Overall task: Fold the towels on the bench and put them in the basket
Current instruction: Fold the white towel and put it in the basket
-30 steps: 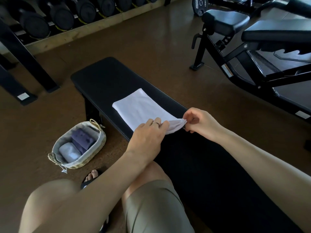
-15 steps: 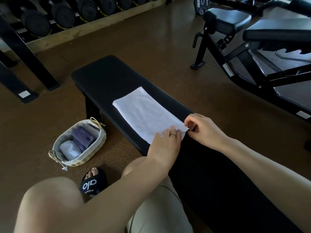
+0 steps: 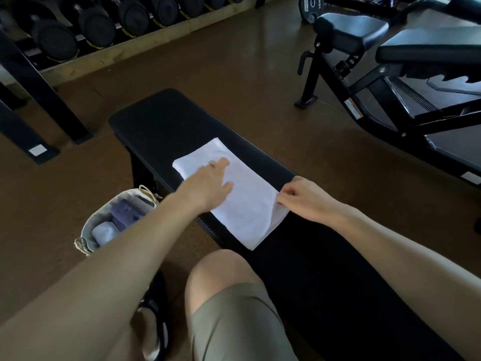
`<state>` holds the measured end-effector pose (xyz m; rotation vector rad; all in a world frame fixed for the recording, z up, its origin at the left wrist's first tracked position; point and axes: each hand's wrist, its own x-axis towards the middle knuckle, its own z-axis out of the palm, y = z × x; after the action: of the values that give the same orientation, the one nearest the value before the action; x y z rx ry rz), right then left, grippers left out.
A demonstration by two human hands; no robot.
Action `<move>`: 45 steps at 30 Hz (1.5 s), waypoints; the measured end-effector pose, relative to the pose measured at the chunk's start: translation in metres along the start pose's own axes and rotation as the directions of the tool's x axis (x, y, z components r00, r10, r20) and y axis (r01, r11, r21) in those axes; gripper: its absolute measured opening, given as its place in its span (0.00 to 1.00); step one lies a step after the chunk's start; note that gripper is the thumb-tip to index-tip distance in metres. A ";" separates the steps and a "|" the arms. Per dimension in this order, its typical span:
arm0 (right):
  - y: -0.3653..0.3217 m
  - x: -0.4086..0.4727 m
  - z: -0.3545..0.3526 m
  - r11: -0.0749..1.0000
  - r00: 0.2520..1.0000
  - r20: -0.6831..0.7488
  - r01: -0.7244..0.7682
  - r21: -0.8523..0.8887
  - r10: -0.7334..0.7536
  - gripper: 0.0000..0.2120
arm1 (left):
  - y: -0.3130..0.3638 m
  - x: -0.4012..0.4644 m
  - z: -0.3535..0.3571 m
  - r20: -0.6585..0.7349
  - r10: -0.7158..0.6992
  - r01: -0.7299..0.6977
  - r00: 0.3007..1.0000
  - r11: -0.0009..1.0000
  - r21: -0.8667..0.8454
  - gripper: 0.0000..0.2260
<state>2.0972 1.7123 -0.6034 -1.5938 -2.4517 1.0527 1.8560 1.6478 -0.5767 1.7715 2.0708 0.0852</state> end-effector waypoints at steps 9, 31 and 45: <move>-0.020 0.024 0.001 0.935 0.965 0.078 -0.260 0.240 0.249 0.23 | -0.062 0.082 -0.019 -0.080 -0.206 0.201 0.975 0.977 -0.070 0.31; 0.002 0.015 0.020 0.986 0.992 -0.126 -0.054 -0.158 0.034 0.16 | -0.079 0.115 -0.003 -0.296 -0.099 0.073 0.950 0.993 -0.095 0.10; 0.009 -0.001 0.030 0.907 0.960 -0.252 0.005 -0.421 -0.122 0.09 | -0.051 0.096 0.002 -0.453 0.123 0.076 0.883 0.915 0.397 0.17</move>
<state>2.0942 1.6980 -0.6311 -1.6060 -2.6235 0.2725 1.7994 1.7293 -0.6195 2.1982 2.5565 0.1079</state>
